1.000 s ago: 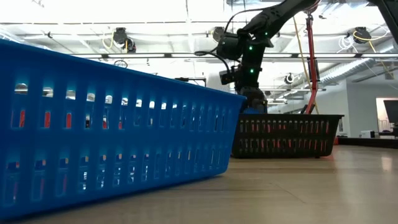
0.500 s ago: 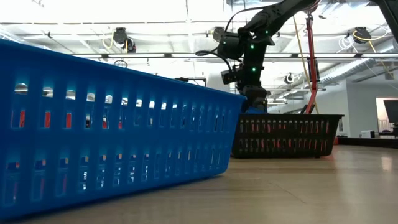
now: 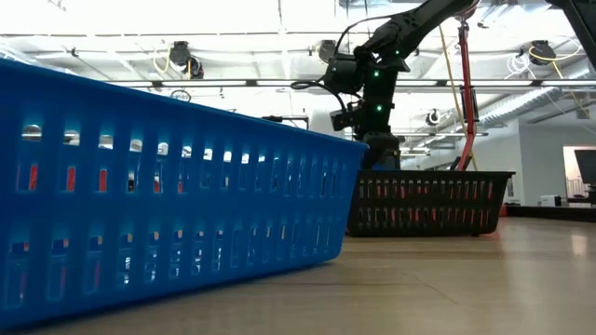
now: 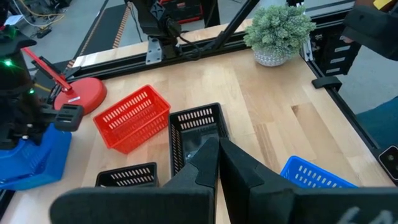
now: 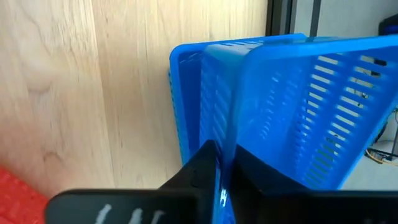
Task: Stack baskets by color
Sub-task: Stack the bottom left blue basket on the top blue basket, then stack the top left black basket on the top right black basket
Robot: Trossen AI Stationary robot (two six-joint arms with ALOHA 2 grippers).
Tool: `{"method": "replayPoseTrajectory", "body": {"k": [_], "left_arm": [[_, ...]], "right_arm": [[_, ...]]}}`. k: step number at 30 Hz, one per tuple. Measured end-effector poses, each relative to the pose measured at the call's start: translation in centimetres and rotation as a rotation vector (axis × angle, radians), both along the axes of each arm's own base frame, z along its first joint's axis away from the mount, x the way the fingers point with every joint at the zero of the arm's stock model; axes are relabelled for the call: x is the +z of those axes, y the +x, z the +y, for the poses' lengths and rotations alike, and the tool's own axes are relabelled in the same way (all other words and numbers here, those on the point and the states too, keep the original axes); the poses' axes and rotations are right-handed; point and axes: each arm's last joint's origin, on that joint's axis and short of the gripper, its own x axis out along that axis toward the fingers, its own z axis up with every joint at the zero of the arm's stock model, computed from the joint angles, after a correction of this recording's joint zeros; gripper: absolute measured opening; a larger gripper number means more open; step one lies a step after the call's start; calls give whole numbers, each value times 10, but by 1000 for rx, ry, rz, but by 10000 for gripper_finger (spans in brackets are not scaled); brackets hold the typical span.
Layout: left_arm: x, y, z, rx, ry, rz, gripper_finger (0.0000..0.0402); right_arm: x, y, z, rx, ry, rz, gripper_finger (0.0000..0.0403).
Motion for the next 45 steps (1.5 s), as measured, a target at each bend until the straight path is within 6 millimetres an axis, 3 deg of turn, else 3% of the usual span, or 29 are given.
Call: {"method": "replayPoseTrajectory", "body": {"k": [11,21,25,30,34,38,45], "left_arm": [[0,0,0,-6,14,0,17],[0,0,0,-6,14,0,17],[0,0,0,-7,14,1,17],[0,0,0,-9,21,5,17],[-1,0,0,-11,28,8,17],[-1,0,1,8,39,5,17],[0,0,8,208,63,-29,17]], "right_arm": [[-1,2,10,21,-31,59,43],[2,2,9,5,-58,54,158],[14,-1,12,-1,-42,-8,185],[39,-8,23,-21,116,-203,185],[64,-20,42,-69,216,-310,173],[75,-33,75,-68,239,-394,160],[64,-62,151,16,228,-580,151]]}}
